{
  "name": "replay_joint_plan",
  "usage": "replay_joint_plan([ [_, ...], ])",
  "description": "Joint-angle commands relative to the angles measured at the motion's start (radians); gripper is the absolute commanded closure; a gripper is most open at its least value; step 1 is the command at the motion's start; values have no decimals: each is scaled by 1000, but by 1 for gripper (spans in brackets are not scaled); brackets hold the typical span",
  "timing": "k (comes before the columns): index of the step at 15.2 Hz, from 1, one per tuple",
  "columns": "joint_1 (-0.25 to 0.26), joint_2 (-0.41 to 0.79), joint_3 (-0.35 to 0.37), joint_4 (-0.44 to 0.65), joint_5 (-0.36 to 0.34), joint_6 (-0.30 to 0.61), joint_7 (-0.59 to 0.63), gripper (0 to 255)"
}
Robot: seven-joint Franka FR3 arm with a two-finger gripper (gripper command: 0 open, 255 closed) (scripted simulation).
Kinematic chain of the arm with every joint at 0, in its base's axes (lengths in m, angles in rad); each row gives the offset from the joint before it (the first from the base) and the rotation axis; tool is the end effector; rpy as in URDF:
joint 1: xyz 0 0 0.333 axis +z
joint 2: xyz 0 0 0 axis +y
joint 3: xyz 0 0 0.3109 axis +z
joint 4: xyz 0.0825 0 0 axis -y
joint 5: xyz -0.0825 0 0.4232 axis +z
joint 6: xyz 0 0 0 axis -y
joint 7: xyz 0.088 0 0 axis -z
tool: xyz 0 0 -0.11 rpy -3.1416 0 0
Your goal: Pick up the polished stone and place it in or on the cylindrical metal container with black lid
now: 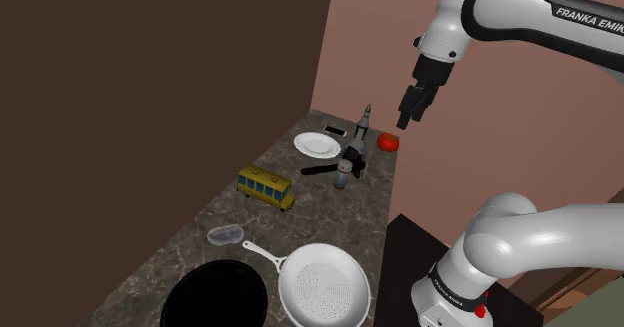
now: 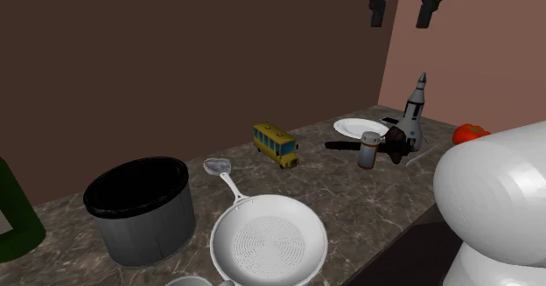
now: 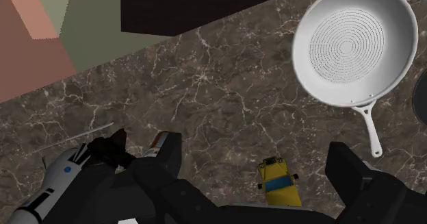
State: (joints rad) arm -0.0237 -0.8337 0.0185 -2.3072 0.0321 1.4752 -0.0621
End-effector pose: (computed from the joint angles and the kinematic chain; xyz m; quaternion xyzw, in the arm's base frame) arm 0.3267 0.0040 0.6164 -0.9996 -0.0270 -0.0011 0.0091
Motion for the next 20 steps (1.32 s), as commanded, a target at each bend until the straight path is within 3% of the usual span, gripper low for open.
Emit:
replay_joint_plan([
  [1, 0, 0, 0, 0, 0, 0, 0, 0],
  [10, 85, 212, 16, -72, 40, 290, -128, 0],
  [20, 174, 517, 53, -37, 90, 567, -274, 0],
])
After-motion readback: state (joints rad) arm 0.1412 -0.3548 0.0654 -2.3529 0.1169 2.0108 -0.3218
